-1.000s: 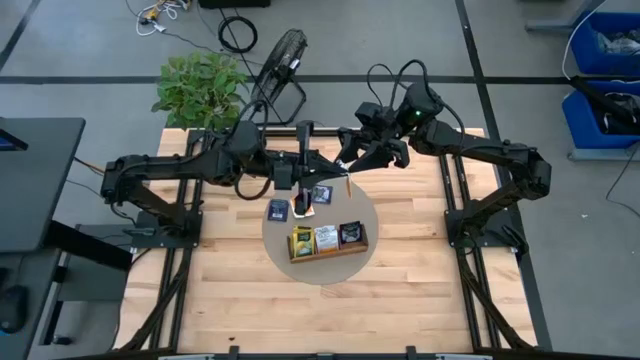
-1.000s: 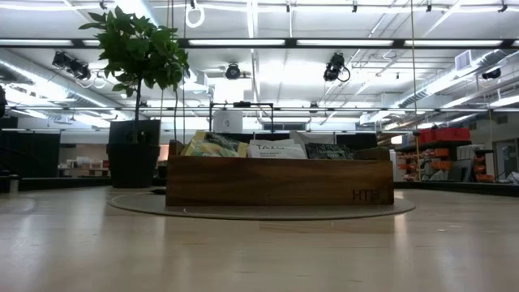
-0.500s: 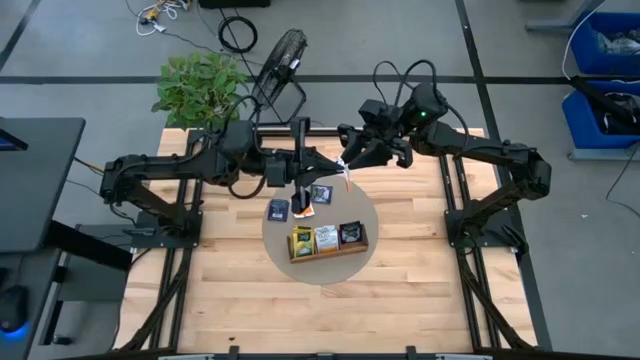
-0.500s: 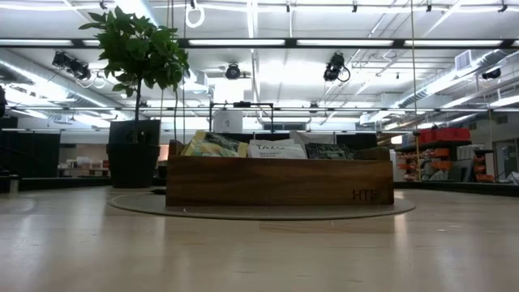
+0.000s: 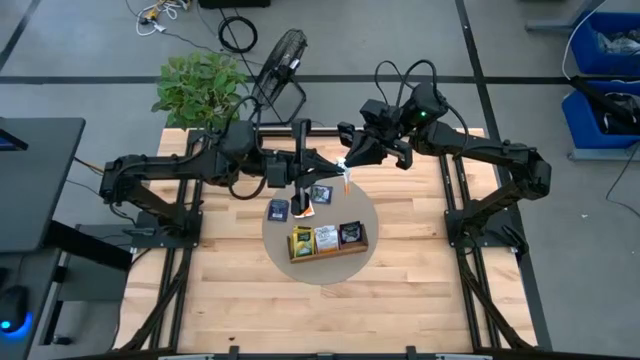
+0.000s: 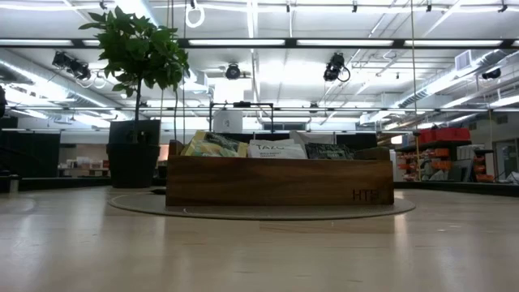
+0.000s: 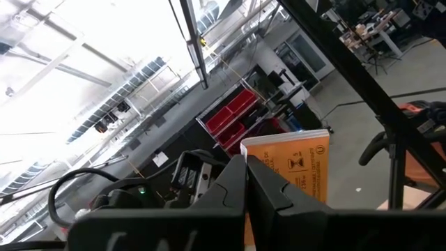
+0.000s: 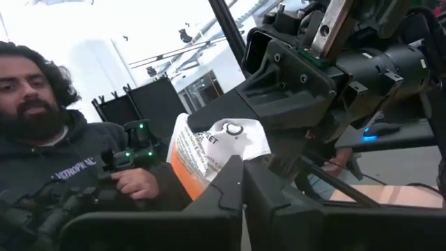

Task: Pick & Place Tea
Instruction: Put the orange tea bag into the middle section of the wooden organizer

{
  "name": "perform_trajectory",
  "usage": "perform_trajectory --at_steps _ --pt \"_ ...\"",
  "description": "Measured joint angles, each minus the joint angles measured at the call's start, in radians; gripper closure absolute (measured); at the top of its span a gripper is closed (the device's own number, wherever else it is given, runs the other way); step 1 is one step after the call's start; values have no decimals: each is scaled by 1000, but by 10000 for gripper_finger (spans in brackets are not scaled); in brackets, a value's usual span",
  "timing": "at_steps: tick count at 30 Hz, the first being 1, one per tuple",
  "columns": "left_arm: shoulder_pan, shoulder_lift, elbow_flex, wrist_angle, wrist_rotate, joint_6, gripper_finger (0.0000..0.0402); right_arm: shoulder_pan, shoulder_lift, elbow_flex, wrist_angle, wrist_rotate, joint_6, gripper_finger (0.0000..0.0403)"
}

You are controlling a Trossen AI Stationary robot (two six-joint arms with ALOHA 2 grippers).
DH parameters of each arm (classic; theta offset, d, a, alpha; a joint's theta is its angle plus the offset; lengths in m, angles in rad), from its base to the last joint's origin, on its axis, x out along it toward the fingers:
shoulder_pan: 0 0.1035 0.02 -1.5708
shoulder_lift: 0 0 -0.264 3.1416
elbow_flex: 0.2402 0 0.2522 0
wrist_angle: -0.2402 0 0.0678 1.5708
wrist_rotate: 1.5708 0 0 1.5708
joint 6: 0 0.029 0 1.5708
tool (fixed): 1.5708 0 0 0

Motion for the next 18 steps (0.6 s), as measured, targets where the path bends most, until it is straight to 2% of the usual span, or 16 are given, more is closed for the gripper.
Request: perform_trajectory --at_steps 10,18 --pt "1 -1 0 -16 -15 -1 398 -46 -5 0 -11 -8 3 401" --pt "1 -1 0 -24 -69 -22 377 -109 -42 0 -22 -8 4 402"
